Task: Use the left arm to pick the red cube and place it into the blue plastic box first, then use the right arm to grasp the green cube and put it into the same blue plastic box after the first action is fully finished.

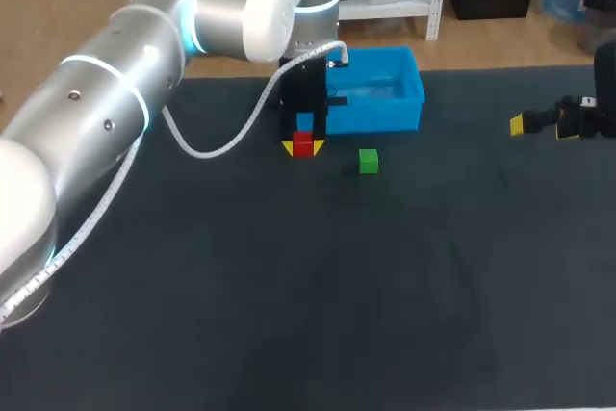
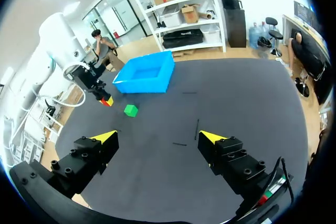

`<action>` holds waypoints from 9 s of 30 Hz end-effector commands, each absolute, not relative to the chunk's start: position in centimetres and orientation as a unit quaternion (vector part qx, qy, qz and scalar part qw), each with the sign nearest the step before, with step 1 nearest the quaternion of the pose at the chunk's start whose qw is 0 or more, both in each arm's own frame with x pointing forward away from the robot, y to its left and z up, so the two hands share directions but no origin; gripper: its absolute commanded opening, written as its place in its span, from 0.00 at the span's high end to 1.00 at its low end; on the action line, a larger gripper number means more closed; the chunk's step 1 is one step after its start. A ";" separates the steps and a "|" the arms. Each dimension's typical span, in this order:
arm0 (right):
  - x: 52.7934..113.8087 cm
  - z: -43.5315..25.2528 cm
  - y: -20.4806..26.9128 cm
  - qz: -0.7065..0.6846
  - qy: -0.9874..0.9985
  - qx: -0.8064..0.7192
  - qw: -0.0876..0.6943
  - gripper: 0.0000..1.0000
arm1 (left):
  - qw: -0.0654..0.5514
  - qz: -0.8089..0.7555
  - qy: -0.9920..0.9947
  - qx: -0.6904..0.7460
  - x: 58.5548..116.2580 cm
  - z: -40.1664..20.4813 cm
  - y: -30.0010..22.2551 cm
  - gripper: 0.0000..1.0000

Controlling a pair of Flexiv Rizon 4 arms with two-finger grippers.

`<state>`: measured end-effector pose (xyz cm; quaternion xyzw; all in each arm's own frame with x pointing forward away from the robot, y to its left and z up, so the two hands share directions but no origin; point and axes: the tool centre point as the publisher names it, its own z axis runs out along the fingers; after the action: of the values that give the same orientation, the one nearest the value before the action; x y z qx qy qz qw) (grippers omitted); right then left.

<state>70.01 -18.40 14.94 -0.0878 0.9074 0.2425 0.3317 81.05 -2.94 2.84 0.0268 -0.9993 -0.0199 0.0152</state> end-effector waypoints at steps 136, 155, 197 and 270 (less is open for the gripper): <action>70.0 14.9 -18.4 0.243 0.908 -0.088 0.331 0.00 | -0.210 0.162 -0.957 -0.116 94.8 12.7 -8.0 1.00; 70.0 14.9 -18.4 0.243 0.908 -0.088 0.331 0.00 | -0.228 0.172 -0.951 -0.115 96.7 10.0 -8.4 1.00; 70.0 14.9 -18.4 0.243 0.908 -0.088 0.331 0.00 | -0.200 0.161 -0.961 -0.102 98.6 6.4 -8.0 0.00; 70.0 14.9 -18.4 0.243 0.908 -0.088 0.331 0.00 | -0.271 0.172 -0.934 -0.159 93.2 18.4 -4.4 0.00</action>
<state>70.01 -18.40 14.95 -0.0878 0.9074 0.2425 0.3317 94.64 -5.16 18.35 -0.1587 -0.9375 0.1682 -0.2601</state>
